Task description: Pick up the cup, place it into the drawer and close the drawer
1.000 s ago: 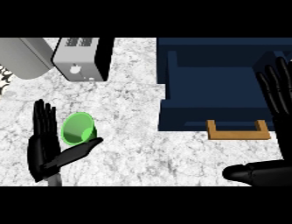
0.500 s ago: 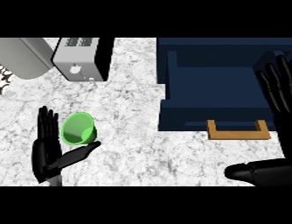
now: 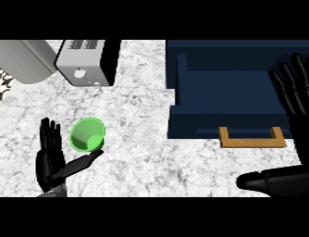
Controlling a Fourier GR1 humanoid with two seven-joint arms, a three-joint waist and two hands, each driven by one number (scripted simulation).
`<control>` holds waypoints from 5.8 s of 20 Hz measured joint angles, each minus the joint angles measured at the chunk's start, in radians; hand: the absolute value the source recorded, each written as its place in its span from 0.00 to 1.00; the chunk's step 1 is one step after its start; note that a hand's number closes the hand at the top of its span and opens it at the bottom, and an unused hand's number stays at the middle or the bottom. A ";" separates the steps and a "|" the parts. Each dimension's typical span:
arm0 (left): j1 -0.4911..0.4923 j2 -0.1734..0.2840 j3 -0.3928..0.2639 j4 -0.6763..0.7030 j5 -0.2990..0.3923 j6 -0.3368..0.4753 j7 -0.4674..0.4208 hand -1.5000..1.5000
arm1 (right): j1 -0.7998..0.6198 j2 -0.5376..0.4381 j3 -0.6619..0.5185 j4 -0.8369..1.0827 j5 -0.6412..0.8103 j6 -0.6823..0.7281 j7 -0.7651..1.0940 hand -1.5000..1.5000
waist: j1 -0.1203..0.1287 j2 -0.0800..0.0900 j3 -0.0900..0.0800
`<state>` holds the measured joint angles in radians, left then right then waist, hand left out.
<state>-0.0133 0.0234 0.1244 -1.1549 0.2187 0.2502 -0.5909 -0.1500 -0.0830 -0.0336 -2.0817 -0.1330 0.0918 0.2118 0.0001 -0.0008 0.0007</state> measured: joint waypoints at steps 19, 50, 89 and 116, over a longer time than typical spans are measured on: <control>-0.135 0.036 0.069 0.366 0.043 -0.119 -0.216 0.00 | 0.037 0.004 -0.005 -0.003 -0.011 0.022 -0.028 0.00 | -0.002 0.001 -0.001; -0.367 0.078 0.108 0.743 0.087 -0.402 -0.432 1.00 | 0.044 -0.005 -0.021 -0.015 -0.023 0.034 -0.020 0.00 | -0.007 0.002 -0.001; -0.542 0.004 -0.144 -0.231 0.056 -0.187 0.308 1.00 | 0.047 -0.006 -0.037 0.014 -0.014 0.039 -0.038 0.00 | -0.004 0.000 0.000; -1.131 -0.023 -0.299 0.347 0.117 0.119 0.354 1.00 | 0.070 -0.010 -0.047 0.032 -0.021 0.066 -0.074 0.00 | -0.032 0.006 0.000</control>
<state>-1.1439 0.0004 -0.1744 -0.8075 0.3355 0.3695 -0.2366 -0.0801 -0.0933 -0.0804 -2.0492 -0.1538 0.1582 0.1374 -0.0317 0.0049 0.0004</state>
